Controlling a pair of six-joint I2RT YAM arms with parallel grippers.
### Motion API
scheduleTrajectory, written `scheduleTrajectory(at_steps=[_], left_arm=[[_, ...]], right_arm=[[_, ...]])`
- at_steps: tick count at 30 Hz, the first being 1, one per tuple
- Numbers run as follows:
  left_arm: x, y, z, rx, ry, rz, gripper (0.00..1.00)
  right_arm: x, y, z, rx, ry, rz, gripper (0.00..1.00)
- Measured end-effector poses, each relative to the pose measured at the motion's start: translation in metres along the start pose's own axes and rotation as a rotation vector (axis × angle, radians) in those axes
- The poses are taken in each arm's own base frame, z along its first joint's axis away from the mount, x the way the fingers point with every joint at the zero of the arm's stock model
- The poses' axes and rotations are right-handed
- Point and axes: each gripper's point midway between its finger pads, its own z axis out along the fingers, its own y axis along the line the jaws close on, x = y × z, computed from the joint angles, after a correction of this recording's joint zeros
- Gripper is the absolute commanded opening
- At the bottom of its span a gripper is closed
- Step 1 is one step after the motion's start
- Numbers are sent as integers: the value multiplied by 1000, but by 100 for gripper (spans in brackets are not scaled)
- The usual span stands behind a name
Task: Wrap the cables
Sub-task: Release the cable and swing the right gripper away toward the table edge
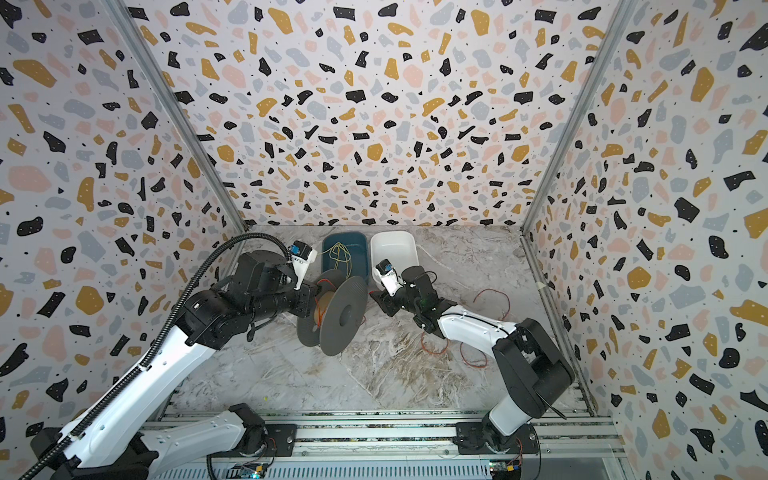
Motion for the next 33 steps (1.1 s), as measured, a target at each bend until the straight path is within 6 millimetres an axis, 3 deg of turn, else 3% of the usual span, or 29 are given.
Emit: scheduleTrajectory(at_steps=[3,7,16,26,30,33], left_arm=[[0,1,0,-4,1,-1,0],[2,4,2,-18,4,-5,0],[-6,25,1,-98,-28,-63,0],[-8,77,-6,-251,-43,-166,0],[-8,75,-7,-230,-42,-180,0],[-8,73,-5,-212,-37,-183,0]], right_arm=[[2,-2,0,0,5,10,7],[2,-14,-7,23,-1,56,0],[11,-67,-55,157,-37,262,0],[72,-153,-123,413,-13,576,0],[82,-164,-141,453,-22,633,0],[82,-167,-148,467,-30,643,10]])
